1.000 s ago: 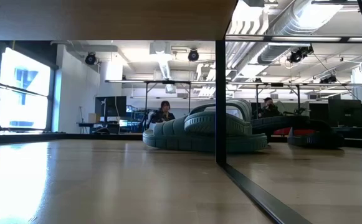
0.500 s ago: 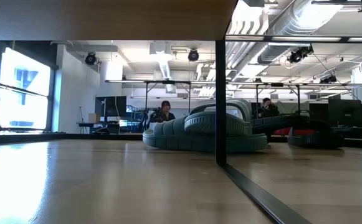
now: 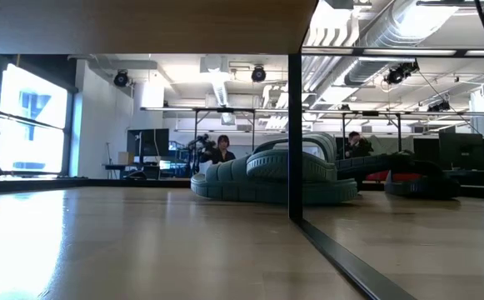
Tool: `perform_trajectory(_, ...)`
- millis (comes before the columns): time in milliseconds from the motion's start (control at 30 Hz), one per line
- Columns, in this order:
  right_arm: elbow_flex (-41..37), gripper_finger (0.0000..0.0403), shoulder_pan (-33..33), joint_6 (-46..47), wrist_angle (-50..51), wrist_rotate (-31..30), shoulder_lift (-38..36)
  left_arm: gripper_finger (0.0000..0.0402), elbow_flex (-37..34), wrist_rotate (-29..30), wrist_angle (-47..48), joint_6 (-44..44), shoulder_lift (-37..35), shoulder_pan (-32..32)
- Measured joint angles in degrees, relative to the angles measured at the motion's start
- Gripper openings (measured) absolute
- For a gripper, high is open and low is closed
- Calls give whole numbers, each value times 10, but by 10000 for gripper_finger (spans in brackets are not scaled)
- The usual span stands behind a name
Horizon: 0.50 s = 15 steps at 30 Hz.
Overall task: Pick and place slides into the shelf
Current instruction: Put the green slipper under the shelf
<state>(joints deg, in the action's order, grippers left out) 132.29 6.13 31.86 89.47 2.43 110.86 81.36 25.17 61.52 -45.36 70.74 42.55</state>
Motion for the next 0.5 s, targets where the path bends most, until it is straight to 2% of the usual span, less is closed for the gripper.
perform_trajectory(200, 0, 0, -143, -115, 6, 121, 1, 95, 0, -15, -4, 52, -22, -84)
perform_trajectory(333, 0, 0, -221, -161, 6, 195, 1, 95, -23, -69, -55, 101, -32, -132)
perform_trajectory(500, -15, 0, -273, -203, 2, 247, 0, 95, -76, -163, -156, 150, -38, -195)
